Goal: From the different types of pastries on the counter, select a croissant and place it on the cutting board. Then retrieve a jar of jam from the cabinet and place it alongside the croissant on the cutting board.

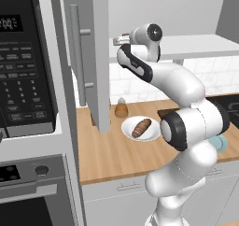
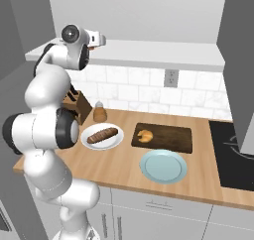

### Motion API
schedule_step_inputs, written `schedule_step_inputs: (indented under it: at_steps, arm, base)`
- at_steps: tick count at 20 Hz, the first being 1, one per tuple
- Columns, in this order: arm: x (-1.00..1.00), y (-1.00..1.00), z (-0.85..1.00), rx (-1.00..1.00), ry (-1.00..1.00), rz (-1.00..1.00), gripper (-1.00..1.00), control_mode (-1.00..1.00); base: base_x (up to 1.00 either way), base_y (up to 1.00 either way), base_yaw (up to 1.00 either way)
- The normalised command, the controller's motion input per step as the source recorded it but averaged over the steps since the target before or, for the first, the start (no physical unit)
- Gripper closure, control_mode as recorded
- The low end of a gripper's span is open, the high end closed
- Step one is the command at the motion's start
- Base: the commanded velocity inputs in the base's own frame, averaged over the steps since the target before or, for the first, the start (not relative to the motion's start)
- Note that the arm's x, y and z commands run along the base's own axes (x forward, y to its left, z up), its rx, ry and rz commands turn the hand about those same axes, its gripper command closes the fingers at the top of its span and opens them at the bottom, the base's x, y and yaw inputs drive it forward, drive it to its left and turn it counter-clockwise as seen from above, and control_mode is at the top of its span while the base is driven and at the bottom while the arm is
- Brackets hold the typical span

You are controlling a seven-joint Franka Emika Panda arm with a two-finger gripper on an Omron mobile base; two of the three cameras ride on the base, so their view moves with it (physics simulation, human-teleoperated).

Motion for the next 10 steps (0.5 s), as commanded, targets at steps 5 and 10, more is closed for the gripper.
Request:
schedule_step_inputs:
  at_steps: [5, 10]
  arm:
    - [0.07, 0.0, -0.02, 0.0, 0.0, 0.0, -1.0, -1.0]
    - [0.27, 0.01, -0.04, -0.01, 0.0, 0.0, -1.0, -1.0]
  base:
    - [0.0, 0.0, 0.0]
    - [0.0, 0.0, 0.0]
